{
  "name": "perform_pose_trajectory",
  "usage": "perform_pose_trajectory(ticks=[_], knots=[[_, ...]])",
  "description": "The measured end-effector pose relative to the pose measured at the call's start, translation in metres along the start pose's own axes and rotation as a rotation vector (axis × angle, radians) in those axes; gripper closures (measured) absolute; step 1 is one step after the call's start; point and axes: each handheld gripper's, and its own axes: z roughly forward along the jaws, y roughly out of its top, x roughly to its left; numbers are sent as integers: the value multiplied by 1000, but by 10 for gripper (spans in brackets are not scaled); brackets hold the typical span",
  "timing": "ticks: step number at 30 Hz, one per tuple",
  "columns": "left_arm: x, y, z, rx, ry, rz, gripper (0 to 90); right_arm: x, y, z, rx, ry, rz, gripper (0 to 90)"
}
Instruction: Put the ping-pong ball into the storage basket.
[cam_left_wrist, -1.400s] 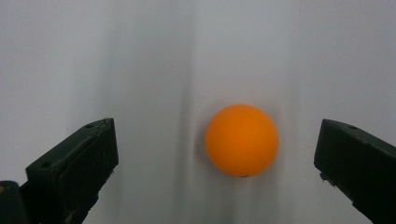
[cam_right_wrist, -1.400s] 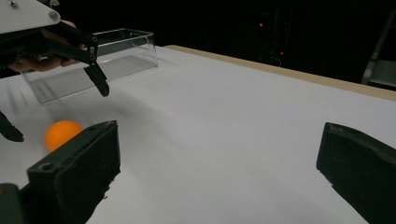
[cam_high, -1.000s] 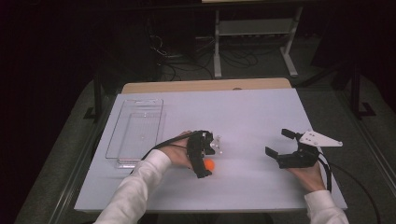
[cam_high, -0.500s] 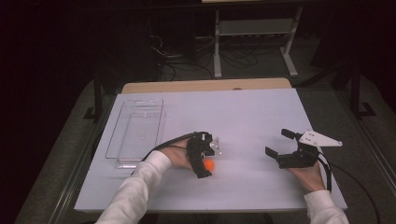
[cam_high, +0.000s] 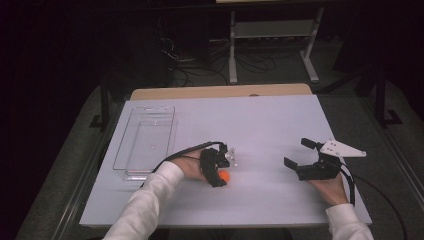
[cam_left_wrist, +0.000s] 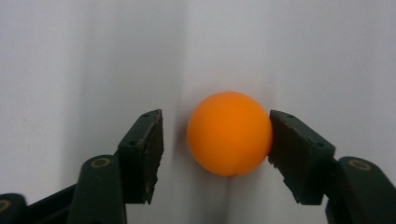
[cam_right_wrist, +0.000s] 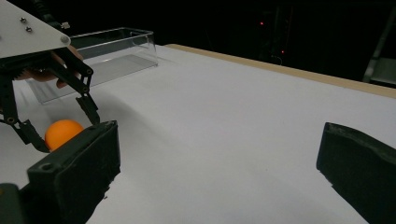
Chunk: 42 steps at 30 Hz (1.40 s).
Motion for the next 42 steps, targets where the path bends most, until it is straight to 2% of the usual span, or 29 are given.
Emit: perform_pose_trajectory(ticks=[5,10,14,20,23,26,27,31,42], knots=[[0,0,1,11,-6,-1,418,0,0,0,-3,-4,-1,0],[1,0,0,3,-15,-5,502,0,0,0,0,-4,0,0],[1,0,-1,7,-35,-2,507,0,0,0,0,-5,0,0],[1,-1,-4,6,-32,-1,509,0,0,0,2,-2,-1,0],[0,-2,-6,12,-33,-1,509,1,0,0,6,-1,-1,0],[0,-3,-7,27,-13,1,509,0,0,0,3,-2,-1,0],[1,-3,-7,30,-21,1,508,0,0,0,3,-3,0,0],[0,-4,-12,17,-30,-4,508,1,0,0,2,-2,-2,0],[0,-8,-25,-3,-19,-14,509,1,0,0,1,-3,-1,0]])
